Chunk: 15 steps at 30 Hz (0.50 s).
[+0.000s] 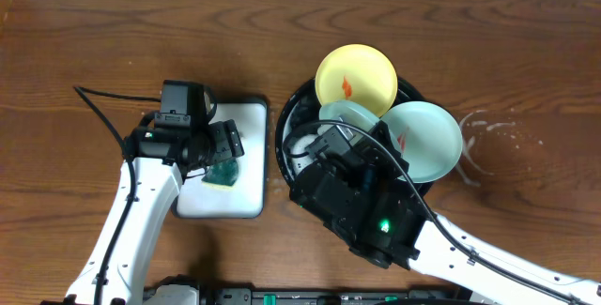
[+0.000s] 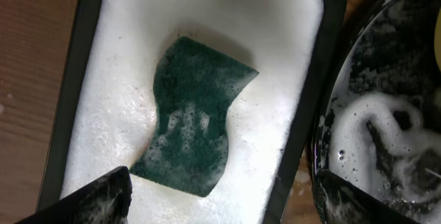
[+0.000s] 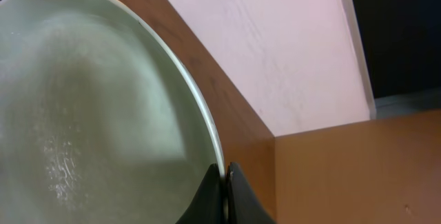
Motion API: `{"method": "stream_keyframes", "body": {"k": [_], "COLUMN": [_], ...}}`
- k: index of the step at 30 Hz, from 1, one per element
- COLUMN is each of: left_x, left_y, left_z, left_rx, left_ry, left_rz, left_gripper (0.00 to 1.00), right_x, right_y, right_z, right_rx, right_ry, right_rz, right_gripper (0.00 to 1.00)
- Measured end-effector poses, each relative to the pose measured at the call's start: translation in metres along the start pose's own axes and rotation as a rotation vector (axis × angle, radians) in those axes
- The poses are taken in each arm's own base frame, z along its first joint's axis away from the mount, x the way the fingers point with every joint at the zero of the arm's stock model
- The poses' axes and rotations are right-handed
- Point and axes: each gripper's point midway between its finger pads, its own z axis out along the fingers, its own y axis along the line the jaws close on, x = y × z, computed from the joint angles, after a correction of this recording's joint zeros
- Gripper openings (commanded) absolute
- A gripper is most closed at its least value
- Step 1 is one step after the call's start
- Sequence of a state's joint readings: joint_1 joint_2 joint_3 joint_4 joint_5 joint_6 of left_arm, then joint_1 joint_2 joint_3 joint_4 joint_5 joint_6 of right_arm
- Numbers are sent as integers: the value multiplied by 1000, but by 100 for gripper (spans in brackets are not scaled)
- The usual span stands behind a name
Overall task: Clean dirty plates on tray and stack at the side
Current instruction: 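Carry the scrubbed plate right and set it on the table with the right gripper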
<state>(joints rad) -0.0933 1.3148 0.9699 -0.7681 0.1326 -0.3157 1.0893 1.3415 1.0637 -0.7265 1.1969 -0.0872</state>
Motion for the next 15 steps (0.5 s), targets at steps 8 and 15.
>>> {"method": "stream_keyframes", "body": {"k": [8,15], "left_x": [0,0], "left_y": [0,0], "left_z": [0,0], "left_rx": [0,0], "left_ry": [0,0], "left_rz": [0,0], "left_gripper": [84,85], "right_x": [-2,-3], "right_y": [-1,-1], "right_z": [-2,-2], "right_rx": [8,9], "right_ry": [-8,-11], "right_rz": [-12,-8], "right_gripper": [1,1]}}
